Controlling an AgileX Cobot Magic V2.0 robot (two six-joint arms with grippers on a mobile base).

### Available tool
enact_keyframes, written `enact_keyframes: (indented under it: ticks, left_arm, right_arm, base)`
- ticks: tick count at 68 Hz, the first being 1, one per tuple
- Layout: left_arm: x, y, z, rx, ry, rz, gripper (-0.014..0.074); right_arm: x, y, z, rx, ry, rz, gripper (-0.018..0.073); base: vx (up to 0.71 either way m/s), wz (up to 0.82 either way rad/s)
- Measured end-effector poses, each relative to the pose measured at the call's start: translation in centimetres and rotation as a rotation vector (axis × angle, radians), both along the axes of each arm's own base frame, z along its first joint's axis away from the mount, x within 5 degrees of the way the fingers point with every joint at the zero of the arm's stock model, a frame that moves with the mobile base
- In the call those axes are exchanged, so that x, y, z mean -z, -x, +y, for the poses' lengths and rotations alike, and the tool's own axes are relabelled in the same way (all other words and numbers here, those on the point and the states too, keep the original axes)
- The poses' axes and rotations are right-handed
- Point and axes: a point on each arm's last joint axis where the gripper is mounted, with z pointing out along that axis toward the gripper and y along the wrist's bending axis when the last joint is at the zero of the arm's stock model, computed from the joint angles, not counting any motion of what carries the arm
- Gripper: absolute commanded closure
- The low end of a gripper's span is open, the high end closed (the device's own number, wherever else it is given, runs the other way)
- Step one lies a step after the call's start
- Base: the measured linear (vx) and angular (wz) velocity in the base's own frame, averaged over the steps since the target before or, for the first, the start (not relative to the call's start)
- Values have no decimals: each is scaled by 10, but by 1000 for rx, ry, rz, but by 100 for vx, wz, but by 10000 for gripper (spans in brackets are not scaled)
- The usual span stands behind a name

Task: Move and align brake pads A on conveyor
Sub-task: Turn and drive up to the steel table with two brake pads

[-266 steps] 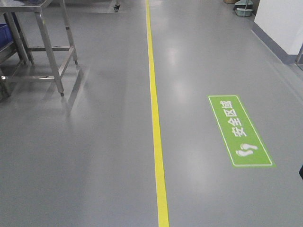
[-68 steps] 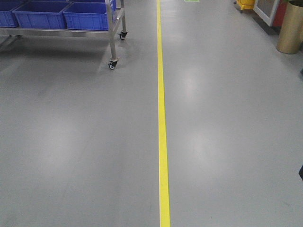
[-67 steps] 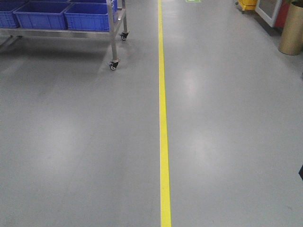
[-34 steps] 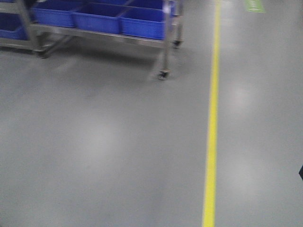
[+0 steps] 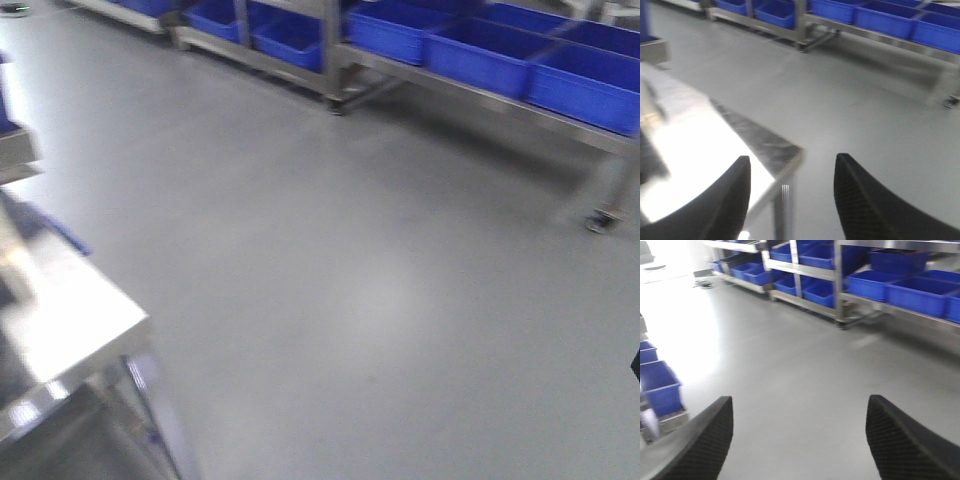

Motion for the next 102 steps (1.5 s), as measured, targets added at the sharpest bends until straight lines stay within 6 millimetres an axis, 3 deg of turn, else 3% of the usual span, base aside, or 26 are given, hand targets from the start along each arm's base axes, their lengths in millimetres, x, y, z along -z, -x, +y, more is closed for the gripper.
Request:
enact_keyframes:
  ticks: [60,102]
  left_arm:
    - [0,0,0,0,0,0,241]
    - [0,0,0,0,0,0,241]
  right_arm:
    - [0,0,0,0,0,0,36]
    - [0,0,0,0,0,0,36]
  base:
    - [20,76]
    - [8,29]
